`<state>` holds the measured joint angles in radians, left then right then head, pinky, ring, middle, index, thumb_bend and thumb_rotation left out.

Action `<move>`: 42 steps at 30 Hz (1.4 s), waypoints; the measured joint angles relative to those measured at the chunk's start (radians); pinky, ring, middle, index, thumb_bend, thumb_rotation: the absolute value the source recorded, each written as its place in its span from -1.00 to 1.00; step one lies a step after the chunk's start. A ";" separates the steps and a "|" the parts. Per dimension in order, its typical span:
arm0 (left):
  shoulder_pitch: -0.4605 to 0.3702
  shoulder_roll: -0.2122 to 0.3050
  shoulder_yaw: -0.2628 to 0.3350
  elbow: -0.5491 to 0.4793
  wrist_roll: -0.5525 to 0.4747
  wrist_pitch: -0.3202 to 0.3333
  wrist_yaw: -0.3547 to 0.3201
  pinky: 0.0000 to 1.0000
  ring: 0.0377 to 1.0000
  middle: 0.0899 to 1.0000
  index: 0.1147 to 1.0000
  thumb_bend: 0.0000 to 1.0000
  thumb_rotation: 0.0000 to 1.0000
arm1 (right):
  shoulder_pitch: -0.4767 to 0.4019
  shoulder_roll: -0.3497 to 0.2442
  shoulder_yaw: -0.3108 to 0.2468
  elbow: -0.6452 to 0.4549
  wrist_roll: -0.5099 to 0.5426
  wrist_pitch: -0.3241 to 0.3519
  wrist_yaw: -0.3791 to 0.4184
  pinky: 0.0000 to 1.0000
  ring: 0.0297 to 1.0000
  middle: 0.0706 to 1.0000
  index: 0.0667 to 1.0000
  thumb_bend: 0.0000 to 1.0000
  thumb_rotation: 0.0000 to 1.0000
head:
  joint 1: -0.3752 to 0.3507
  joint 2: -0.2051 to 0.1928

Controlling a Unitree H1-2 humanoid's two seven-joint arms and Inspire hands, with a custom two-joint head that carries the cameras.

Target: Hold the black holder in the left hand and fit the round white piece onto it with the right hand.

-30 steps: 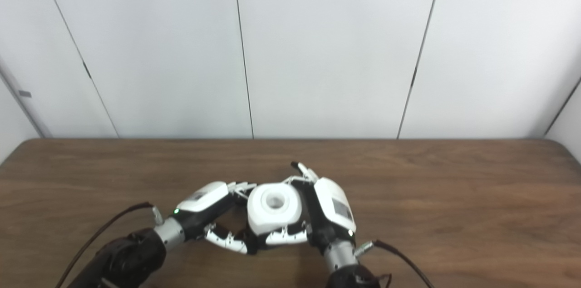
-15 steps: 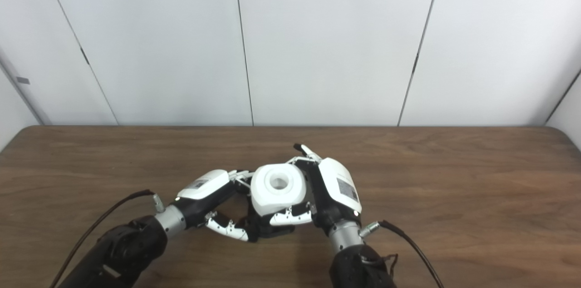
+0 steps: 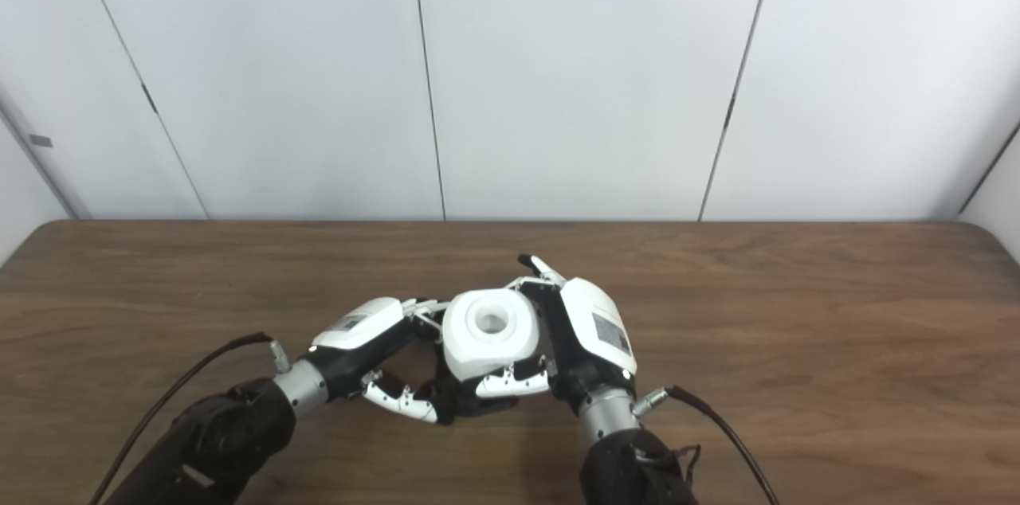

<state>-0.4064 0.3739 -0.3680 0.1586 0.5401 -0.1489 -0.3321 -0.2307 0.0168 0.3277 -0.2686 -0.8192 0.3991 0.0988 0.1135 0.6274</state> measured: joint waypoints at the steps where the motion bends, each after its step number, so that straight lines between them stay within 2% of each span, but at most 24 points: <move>1: 0.000 0.000 -0.001 -0.003 0.001 0.004 0.000 1.00 0.93 0.89 -0.18 0.03 -0.91 | 0.000 0.000 0.002 0.000 -0.002 0.000 0.000 0.41 0.81 0.82 -0.11 0.01 -0.71 | 0.002 0.002; 11: 0.001 -0.002 -0.009 -0.010 0.007 0.013 0.003 1.00 0.92 0.88 -0.18 0.03 -0.91 | 0.000 0.013 0.012 0.041 -0.002 0.000 -0.006 0.44 0.86 0.85 -0.11 0.01 -0.72 | 0.017 0.002; 42: 0.004 -0.003 -0.013 -0.015 0.009 0.018 0.008 1.00 0.92 0.88 -0.18 0.03 -0.91 | 0.000 0.013 0.032 0.032 -0.019 0.026 -0.004 0.40 0.87 0.83 -0.11 0.01 -0.71 | 0.011 0.003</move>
<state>-0.4029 0.3705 -0.3808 0.1439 0.5491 -0.1304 -0.3241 -0.2307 0.0295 0.3592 -0.2368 -0.8384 0.4250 0.0946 0.1243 0.6305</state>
